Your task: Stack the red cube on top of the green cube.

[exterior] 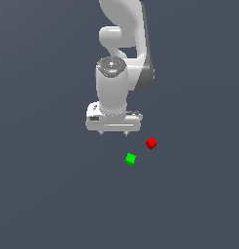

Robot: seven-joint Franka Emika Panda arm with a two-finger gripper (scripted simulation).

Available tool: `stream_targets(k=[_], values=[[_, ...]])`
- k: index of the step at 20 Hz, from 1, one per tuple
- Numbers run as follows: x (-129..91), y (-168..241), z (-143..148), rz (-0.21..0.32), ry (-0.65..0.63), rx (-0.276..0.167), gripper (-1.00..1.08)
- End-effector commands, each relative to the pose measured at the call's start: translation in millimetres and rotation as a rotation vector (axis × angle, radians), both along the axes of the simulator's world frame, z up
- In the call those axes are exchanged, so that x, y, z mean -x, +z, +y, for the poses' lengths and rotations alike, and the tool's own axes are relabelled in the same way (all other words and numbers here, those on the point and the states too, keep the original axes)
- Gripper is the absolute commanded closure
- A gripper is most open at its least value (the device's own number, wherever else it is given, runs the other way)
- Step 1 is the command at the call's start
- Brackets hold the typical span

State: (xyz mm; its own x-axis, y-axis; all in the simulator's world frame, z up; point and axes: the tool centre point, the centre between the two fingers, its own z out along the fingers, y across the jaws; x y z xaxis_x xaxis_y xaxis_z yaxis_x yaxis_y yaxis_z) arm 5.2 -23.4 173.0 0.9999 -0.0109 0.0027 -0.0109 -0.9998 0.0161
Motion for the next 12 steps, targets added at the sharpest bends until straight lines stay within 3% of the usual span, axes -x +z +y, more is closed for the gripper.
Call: stream_targets(k=[1, 7, 12], values=[[0, 0, 0, 0.000, 0.000, 0.000, -0.92], [-2, -11, 21, 0.001, 0.063, -0.002, -0.92], [0, -38, 73, 0.002, 0.218, -0.008, -0.92]])
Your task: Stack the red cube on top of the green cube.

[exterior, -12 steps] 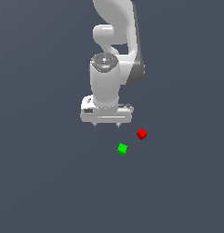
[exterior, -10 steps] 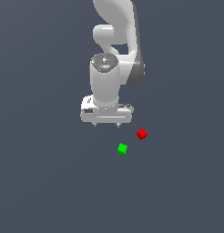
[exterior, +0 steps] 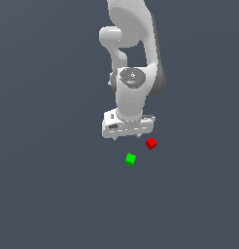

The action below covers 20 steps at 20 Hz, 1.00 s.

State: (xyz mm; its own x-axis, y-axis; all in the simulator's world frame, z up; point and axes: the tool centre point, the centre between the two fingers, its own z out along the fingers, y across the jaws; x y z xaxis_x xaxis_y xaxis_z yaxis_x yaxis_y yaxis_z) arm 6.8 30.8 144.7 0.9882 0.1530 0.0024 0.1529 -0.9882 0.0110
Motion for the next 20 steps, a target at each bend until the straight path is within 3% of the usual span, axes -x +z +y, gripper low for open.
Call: stream_targets(k=[1, 6, 10, 20], values=[[4, -16, 32, 0.002, 0.095, -0.004, -0.92], [21, -50, 97, 0.004, 0.294, -0.009, -0.92], [35, -67, 127, 0.005, 0.394, -0.010, -0.92], [42, -76, 139, 0.007, 0.434, -0.010, -0.92]])
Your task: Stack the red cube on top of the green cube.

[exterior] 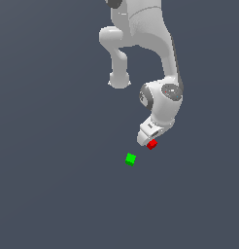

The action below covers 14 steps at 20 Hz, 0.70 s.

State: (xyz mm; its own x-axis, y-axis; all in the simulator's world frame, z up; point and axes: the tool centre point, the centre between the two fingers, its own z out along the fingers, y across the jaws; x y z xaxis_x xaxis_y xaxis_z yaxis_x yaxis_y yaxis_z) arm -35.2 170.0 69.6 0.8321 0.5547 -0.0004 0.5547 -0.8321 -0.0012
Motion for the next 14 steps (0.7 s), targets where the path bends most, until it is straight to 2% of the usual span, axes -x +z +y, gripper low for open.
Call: stream_targets(k=[1, 14], values=[[0, -3, 0, 0.000, 0.000, 0.000, -0.92], [0, -49, -1, -0.001, 0.001, 0.001, -0.92]])
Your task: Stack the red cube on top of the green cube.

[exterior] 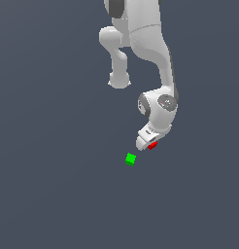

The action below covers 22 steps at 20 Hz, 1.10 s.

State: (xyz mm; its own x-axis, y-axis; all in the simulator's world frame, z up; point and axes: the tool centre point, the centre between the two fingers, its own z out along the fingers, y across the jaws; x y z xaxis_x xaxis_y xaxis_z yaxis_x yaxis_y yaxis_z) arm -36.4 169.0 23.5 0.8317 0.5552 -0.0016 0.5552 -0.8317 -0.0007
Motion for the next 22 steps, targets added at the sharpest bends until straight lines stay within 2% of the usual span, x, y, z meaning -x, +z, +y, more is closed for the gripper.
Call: stream_targets(k=[1, 2, 3, 15, 22], values=[[-1, -3, 0, -0.002, 0.000, 0.000, -0.92], [-1, -4, 0, -0.002, 0.000, 0.000, -0.92], [-1, -4, 0, -0.002, 0.000, 0.000, 1.08], [-1, -2, 0, -0.002, -0.001, 0.000, 1.08], [0, 21, 0, -0.002, 0.000, 0.000, 1.08]])
